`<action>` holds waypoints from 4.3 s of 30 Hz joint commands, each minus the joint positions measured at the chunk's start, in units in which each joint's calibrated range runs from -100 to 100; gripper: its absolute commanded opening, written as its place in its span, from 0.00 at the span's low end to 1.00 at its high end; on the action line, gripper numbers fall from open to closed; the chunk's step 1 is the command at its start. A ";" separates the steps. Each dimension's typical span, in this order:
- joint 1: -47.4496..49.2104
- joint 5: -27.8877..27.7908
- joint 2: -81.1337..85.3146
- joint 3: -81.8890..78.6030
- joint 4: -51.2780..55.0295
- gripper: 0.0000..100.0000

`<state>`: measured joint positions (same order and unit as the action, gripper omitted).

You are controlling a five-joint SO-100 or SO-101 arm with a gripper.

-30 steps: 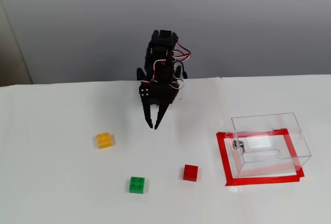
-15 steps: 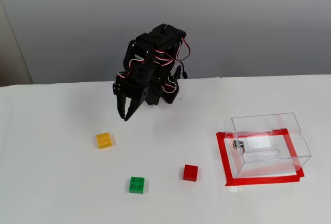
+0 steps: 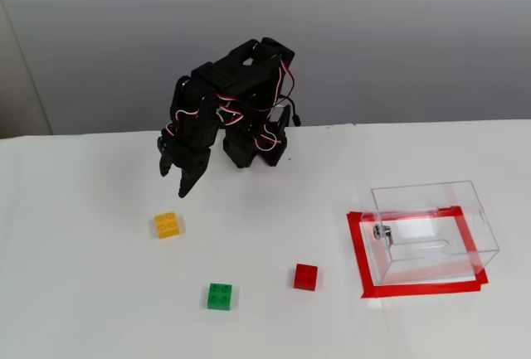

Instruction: Pick the yellow lego brick and place it into the transparent box

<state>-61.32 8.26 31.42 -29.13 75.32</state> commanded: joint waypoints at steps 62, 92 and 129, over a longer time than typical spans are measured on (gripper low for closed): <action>-0.08 7.56 -37.06 10.41 -15.27 0.27; -0.01 7.45 -36.55 9.87 -16.57 0.07; 24.39 4.06 4.86 10.23 -11.53 0.07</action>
<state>-38.57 12.46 32.60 -20.65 61.53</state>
